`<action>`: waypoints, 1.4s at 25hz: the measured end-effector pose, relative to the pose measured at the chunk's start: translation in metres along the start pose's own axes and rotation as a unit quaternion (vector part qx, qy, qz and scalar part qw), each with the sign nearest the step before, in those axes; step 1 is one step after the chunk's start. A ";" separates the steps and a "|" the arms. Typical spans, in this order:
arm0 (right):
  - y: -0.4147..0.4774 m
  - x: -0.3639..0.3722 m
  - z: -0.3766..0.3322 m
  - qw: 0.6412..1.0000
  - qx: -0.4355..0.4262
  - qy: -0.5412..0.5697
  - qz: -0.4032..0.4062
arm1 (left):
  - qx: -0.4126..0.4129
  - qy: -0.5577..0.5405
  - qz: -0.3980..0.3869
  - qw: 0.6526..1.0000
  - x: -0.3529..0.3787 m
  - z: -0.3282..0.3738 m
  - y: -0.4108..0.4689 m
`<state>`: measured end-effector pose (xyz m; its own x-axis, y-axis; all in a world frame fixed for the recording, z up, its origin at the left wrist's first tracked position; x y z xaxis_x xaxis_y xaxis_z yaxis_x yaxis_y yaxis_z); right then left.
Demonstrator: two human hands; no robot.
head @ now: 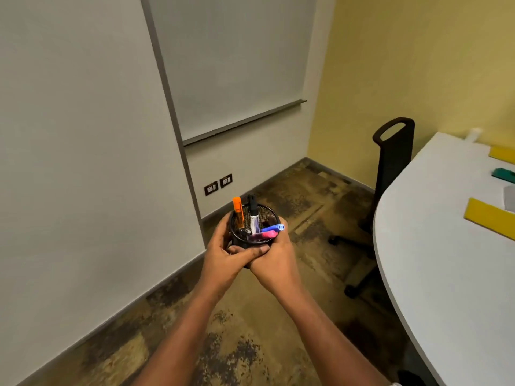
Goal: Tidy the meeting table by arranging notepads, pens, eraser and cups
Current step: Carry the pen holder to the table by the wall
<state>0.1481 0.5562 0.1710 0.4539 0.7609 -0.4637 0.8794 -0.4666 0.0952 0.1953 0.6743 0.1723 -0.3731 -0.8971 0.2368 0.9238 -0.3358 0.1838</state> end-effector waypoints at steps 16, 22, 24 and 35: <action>0.369 -0.030 0.103 0.996 0.061 -0.051 0.046 | -0.077 -0.013 -0.092 0.993 0.098 -0.143 0.370; 0.508 -0.053 0.136 0.994 0.051 -0.067 0.065 | -0.120 -0.007 -0.135 0.984 0.144 -0.201 0.508; 0.558 -0.056 0.154 0.993 0.060 -0.065 0.079 | -0.125 0.001 -0.156 0.980 0.156 -0.229 0.560; 0.820 -0.083 0.233 0.970 0.166 -0.057 0.166 | -0.175 0.033 -0.327 0.928 0.248 -0.334 0.836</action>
<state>0.7981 0.0055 0.0817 0.6691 0.4974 -0.5521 0.5831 -0.8120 -0.0248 0.9030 0.0750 0.0660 -0.8688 -0.4798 0.1223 0.4766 -0.8773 -0.0561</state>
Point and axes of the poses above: each hand's wrist, its own y-axis towards the middle knuckle, its own x-axis out of the palm, z = x × y, the point moved 10 cm from there along y, towards the middle knuckle, and after that the axes turned 14 degrees about -y, right-handed, at the moved point
